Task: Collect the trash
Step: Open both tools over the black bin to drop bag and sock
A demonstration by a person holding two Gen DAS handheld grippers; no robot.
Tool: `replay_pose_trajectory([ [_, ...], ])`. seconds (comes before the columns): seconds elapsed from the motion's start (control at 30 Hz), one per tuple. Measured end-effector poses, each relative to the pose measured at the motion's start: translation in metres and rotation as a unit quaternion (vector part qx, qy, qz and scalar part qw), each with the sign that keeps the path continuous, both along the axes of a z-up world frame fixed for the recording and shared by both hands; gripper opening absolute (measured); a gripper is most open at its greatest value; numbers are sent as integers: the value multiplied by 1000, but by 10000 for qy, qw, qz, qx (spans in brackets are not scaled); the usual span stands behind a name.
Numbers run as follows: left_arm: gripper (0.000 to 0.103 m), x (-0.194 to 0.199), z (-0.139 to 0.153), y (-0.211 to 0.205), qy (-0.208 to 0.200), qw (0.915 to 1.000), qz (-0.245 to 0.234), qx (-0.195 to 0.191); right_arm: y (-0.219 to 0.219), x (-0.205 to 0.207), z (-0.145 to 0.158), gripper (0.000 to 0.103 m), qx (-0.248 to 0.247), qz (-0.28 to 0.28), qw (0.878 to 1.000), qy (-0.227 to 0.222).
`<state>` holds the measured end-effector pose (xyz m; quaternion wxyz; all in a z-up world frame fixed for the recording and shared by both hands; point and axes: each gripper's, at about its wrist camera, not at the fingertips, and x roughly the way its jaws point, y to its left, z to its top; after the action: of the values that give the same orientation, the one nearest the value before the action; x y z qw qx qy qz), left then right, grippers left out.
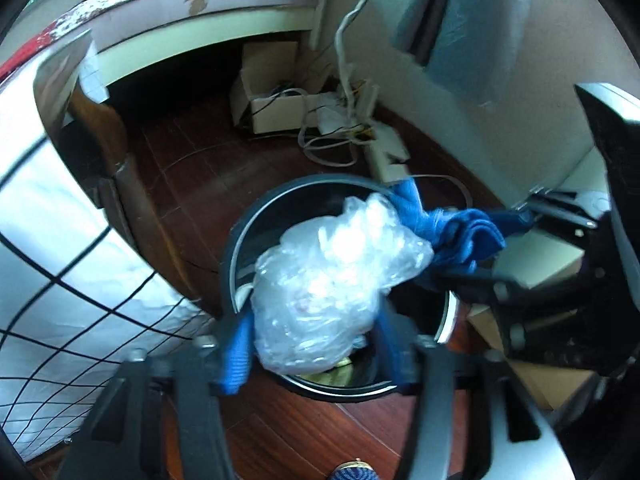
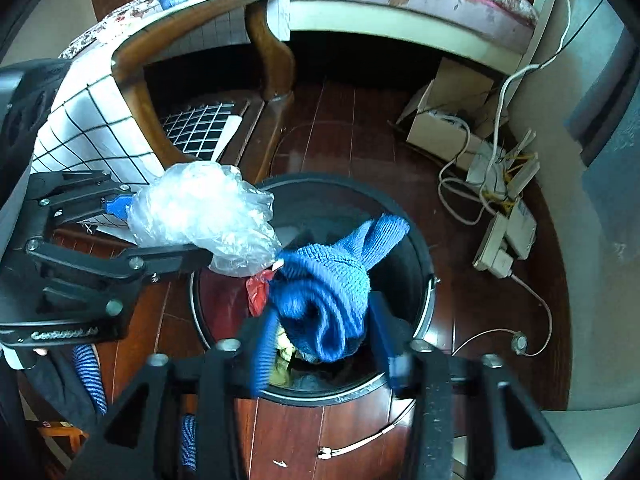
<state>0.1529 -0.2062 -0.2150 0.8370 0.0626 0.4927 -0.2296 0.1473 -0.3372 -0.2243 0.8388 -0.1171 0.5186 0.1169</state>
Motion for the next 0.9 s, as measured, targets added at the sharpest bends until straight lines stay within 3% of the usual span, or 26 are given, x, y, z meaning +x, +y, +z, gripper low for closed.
replay_pose_trajectory([
  [0.03,85,0,-1,2,-35,10000,76,3,-3,2,-3,102,-69,-100,9999,46],
  [0.1,99,-3,-2,8,-120,9994,281,134,-10,4,-7,102,-137,-247,9995,109],
  [0.5,101,-6,-10,18,-297,9965,615,485,-9,-1,-8,102,-356,-273,9989,115],
  [0.9,101,-15,2,24,-405,9956,704,477,3,-8,2,102,-456,-169,9988,-29],
])
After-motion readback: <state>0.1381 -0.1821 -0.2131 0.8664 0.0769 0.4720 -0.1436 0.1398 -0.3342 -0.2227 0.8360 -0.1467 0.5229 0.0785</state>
